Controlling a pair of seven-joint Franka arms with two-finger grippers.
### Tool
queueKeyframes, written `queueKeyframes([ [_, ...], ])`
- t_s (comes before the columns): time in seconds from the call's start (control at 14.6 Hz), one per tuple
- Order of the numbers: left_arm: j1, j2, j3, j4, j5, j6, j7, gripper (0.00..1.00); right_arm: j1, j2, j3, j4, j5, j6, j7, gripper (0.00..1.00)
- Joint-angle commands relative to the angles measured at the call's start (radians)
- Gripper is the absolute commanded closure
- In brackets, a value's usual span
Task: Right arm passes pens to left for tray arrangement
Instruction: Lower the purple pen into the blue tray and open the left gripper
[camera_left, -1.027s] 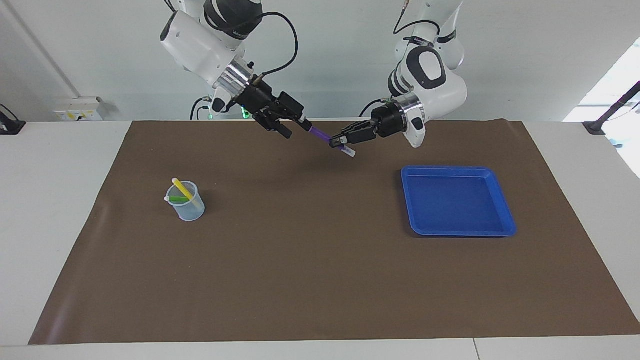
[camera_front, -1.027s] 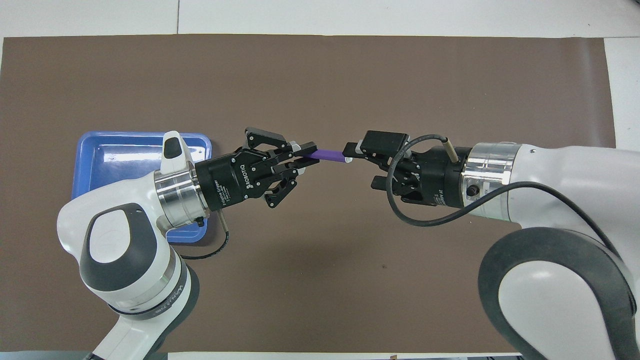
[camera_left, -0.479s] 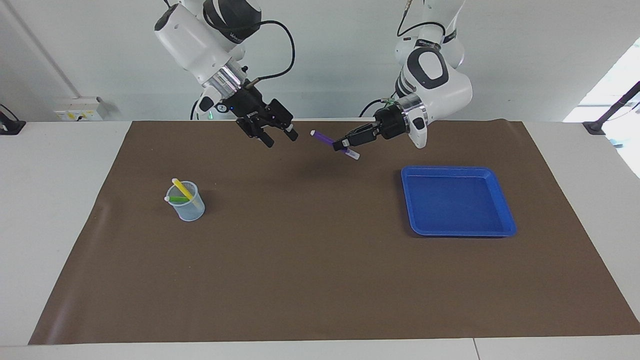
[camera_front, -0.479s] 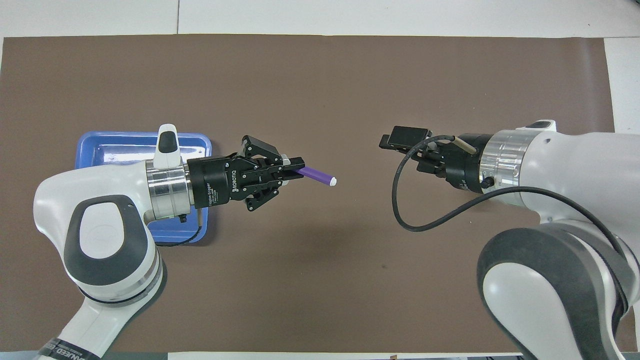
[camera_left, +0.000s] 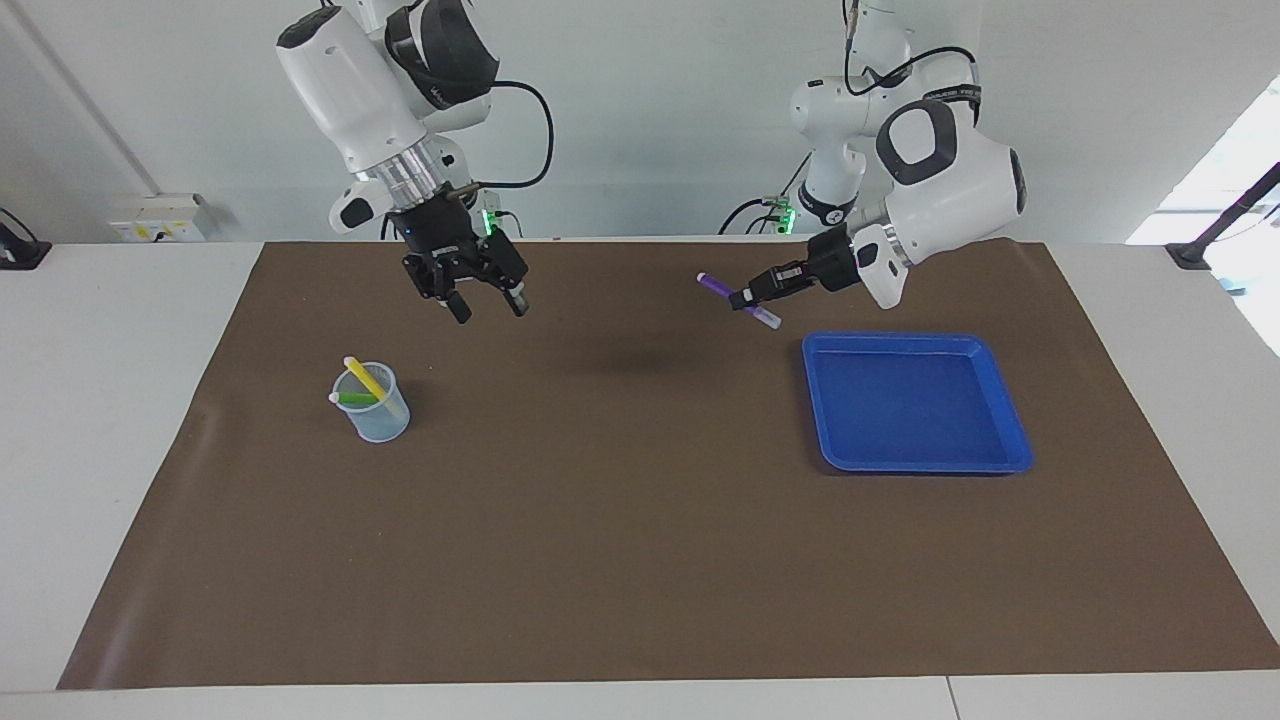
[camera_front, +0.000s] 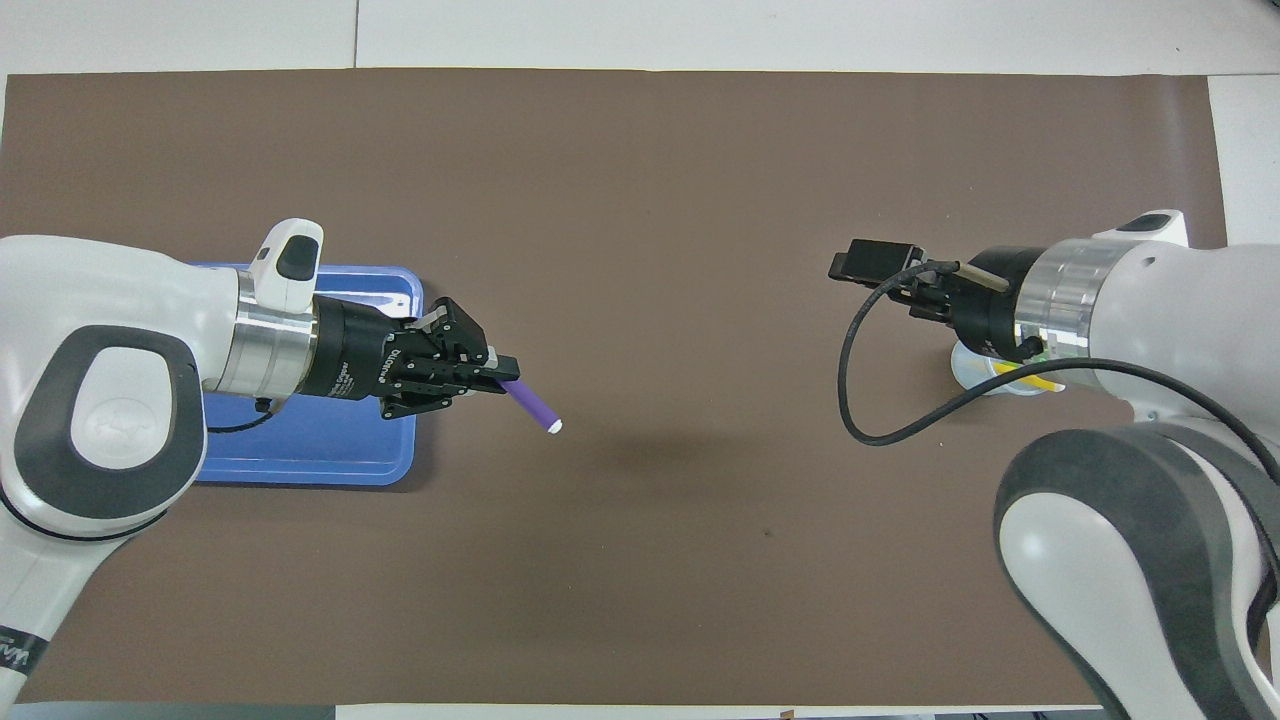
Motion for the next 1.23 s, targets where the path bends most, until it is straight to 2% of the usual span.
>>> queueKeyframes([
  [0.0, 0.020, 0.122, -0.002, 0.170, 0.236, -0.134, 0.003, 1.00, -0.054, 0.005, 0.009, 0.007, -0.060, -0.037, -0.071, 0.00],
  [0.14, 0.021, 0.207, -0.001, 0.267, 0.411, -0.212, 0.041, 1.00, -0.069, 0.005, 0.009, 0.014, -0.153, -0.071, -0.089, 0.00],
  [0.34, 0.047, 0.250, -0.002, 0.286, 0.608, -0.227, 0.162, 1.00, -0.100, 0.009, 0.008, 0.035, -0.241, -0.123, -0.091, 0.00],
  [0.62, 0.056, 0.348, -0.001, 0.336, 0.829, -0.249, 0.296, 1.00, -0.166, 0.054, -0.001, 0.147, -0.300, -0.252, -0.181, 0.00],
  [0.75, 0.057, 0.423, -0.002, 0.390, 0.898, -0.288, 0.302, 1.00, -0.198, 0.072, -0.001, 0.196, -0.301, -0.322, -0.236, 0.00],
  [0.89, 0.064, 0.475, -0.001, 0.430, 0.909, -0.314, 0.301, 1.00, -0.215, 0.094, 0.000, 0.258, -0.324, -0.407, -0.246, 0.00],
  [1.16, 0.078, 0.488, 0.001, 0.416, 0.885, -0.305, 0.272, 1.00, -0.212, 0.118, -0.005, 0.332, -0.390, -0.505, -0.290, 0.00],
])
